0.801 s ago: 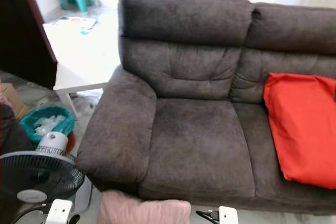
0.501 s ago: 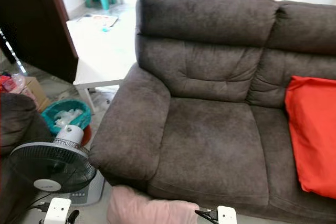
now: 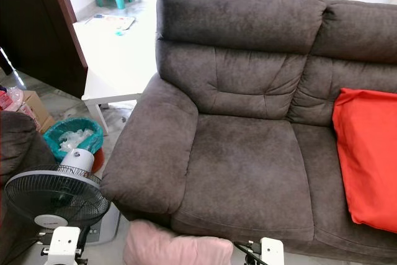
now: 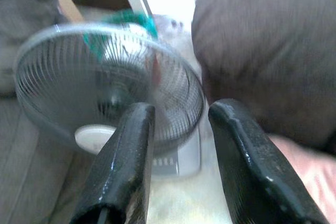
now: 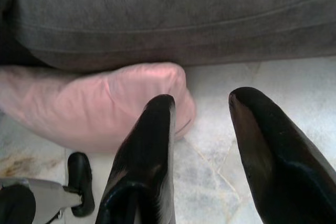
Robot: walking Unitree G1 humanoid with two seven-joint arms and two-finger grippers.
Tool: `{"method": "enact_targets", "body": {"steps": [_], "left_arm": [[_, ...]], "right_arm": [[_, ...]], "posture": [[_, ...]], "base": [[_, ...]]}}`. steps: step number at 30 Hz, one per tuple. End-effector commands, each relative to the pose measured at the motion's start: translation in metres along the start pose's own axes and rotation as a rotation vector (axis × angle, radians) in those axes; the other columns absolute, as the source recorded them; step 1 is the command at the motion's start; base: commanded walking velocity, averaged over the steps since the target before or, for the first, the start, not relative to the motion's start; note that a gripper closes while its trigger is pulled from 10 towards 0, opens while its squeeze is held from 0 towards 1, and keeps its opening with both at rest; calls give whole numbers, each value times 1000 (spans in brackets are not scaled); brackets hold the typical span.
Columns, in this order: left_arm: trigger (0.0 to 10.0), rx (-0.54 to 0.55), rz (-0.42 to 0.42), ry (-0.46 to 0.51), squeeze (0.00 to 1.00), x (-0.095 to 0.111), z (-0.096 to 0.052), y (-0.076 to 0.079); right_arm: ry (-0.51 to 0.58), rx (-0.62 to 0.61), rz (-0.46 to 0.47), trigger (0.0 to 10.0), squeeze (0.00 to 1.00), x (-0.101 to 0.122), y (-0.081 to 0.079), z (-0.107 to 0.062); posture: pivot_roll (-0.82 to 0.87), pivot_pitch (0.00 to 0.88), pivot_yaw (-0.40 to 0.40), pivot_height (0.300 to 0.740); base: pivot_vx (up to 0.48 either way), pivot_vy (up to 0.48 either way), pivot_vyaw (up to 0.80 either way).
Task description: Move the pillow to the sofa from floor
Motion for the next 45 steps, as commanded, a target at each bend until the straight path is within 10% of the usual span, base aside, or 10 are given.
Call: {"method": "enact_targets", "body": {"steps": [1,4,5,11,15,21,45], "left_arm": [[10000,2,5,153,0,26,12,1],[10000,1,12,621,0,164,45,3],[10000,2,21,640,0,170,43,2],[10000,19,31,637,0,174,31,-3],[10000,18,37,584,0,171,24,-4],[10000,39,10,518,0,160,12,-6],[10000,-60,26,473,0,171,23,8]], "right_arm": [[25,-14,8,10000,0,2,3,-1],[66,-15,18,10000,0,6,3,-1],[79,-15,17,10000,0,7,3,-1],[198,0,53,10000,0,20,1,-2],[668,78,-9,10000,0,123,-20,-6],[868,88,-18,10000,0,147,-20,-32],[827,-18,40,10000,0,119,-2,-53]], "posture": [[184,7,-103,740],[184,2,-101,740],[182,1,-100,740],[166,0,-96,740],[166,0,-98,740],[165,0,-111,740],[130,0,-37,740]], "base": [[0,0,0],[0,0,0],[0,0,0],[0,0,0],[0,0,0],[0,0,0],[0,0,0]]}}
Point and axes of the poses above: a point about 5 cm out from each wrist's last joint towards the gripper, its own z axis pointing out of the wrist towards the gripper, its own x axis along the axis of the wrist's last joint, y = z × x, the point moved 1 cm from there along z, pointing out of the wrist towards the gripper, and after that the axes turned 1 degree about z, right-handed, at the moved point
